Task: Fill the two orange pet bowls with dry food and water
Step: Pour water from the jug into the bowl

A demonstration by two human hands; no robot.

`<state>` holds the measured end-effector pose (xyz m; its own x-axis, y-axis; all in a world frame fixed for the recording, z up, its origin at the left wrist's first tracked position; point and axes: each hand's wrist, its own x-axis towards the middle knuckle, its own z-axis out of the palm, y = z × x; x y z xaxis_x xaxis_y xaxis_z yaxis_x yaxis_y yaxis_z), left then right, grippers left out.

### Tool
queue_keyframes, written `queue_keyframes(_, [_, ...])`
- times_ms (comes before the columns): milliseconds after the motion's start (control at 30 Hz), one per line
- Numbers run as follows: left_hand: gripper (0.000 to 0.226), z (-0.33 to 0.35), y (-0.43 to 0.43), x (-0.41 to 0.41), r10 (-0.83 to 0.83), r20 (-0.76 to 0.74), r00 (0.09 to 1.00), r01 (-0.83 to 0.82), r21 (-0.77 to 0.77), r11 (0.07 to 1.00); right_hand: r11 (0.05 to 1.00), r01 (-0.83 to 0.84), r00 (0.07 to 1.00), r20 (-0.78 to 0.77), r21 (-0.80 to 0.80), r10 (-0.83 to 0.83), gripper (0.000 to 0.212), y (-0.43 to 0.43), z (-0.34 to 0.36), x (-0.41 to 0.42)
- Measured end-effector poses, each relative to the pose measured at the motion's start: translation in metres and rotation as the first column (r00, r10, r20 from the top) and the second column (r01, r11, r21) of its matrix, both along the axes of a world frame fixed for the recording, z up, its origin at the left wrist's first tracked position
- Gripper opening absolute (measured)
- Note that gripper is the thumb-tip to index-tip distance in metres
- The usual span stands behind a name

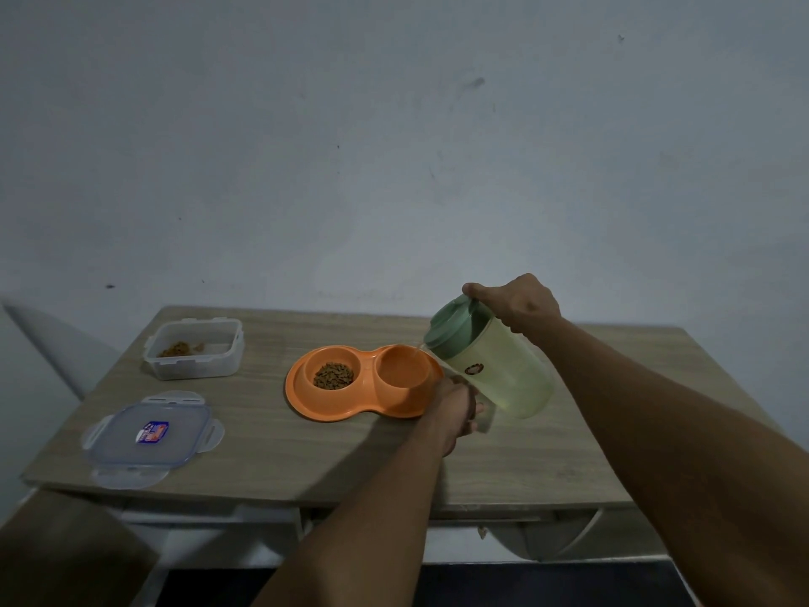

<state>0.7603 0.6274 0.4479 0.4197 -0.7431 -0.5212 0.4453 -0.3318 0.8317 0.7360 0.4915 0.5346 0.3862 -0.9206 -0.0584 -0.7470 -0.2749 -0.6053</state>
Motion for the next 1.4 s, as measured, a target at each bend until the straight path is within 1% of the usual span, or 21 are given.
queue_keyframes(167, [0.030,-0.001,0.000,0.001,-0.004,0.005,1.000,0.004,0.005,1.000,1.000,0.002,1.000,0.015,0.009,-0.002,0.063,0.003,0.001,-0.001])
queue_keyframes(300, [0.029,-0.005,-0.001,0.003,-0.016,0.039,0.999,0.015,0.017,1.000,0.999,0.038,0.998,0.056,0.036,-0.040,0.062,0.005,-0.001,-0.004])
queue_keyframes(433, [0.024,-0.008,-0.002,0.008,-0.013,0.115,0.993,0.009,0.032,0.999,0.985,0.099,0.980,0.156,0.145,-0.121,0.064,0.005,-0.006,-0.009])
queue_keyframes(500, [0.025,-0.006,-0.001,0.013,-0.014,0.134,0.991,0.010,0.030,1.000,0.965,0.115,0.950,0.259,0.234,-0.176,0.063,0.004,-0.012,-0.014])
queue_keyframes(600, [0.025,0.001,0.001,0.021,0.021,0.124,0.992,-0.023,0.013,1.000,0.923,0.112,0.870,0.412,0.367,-0.270,0.059,0.005,-0.023,-0.025])
queue_keyframes(700, [0.021,0.015,-0.001,0.028,0.093,0.089,0.992,-0.090,-0.035,0.995,0.875,0.142,0.775,0.498,0.462,-0.389,0.054,0.007,-0.034,-0.034])
queue_keyframes(767, [0.025,0.027,-0.003,0.030,0.105,0.070,0.992,-0.098,-0.093,0.991,0.842,0.159,0.710,0.534,0.515,-0.460,0.049,0.008,-0.041,-0.039])
queue_keyframes(833, [0.026,0.034,-0.009,0.033,0.107,0.056,0.993,-0.099,-0.139,0.985,0.817,0.179,0.657,0.552,0.549,-0.514,0.046,0.008,-0.047,-0.044])
queue_keyframes(933, [0.027,0.039,-0.021,0.034,0.101,0.065,0.993,-0.086,-0.195,0.977,0.805,0.193,0.615,0.570,0.561,-0.545,0.045,0.005,-0.052,-0.050])
queue_keyframes(1033, [0.042,0.037,-0.033,0.030,0.071,0.148,0.986,-0.044,-0.176,0.983,0.793,0.220,0.592,0.568,0.568,-0.571,0.043,0.003,-0.055,-0.058])
queue_keyframes(1100, [0.045,0.036,-0.041,0.024,0.038,0.173,0.984,-0.012,-0.149,0.989,0.784,0.232,0.585,0.562,0.575,-0.585,0.042,0.000,-0.058,-0.064])
queue_keyframes(1267, [0.034,0.026,-0.060,0.012,0.014,0.161,0.987,0.000,-0.092,0.996,0.769,0.266,0.562,0.555,0.581,-0.613,0.037,-0.010,-0.071,-0.079])
queue_keyframes(1333, [0.031,0.023,-0.066,0.008,-0.005,0.177,0.984,0.021,-0.091,0.996,0.758,0.275,0.537,0.559,0.591,-0.632,0.035,-0.014,-0.077,-0.084])
queue_keyframes(1400, [0.027,0.021,-0.073,0.006,-0.013,0.183,0.983,0.031,-0.099,0.995,0.756,0.286,0.538,0.554,0.589,-0.635,0.036,-0.018,-0.082,-0.088])
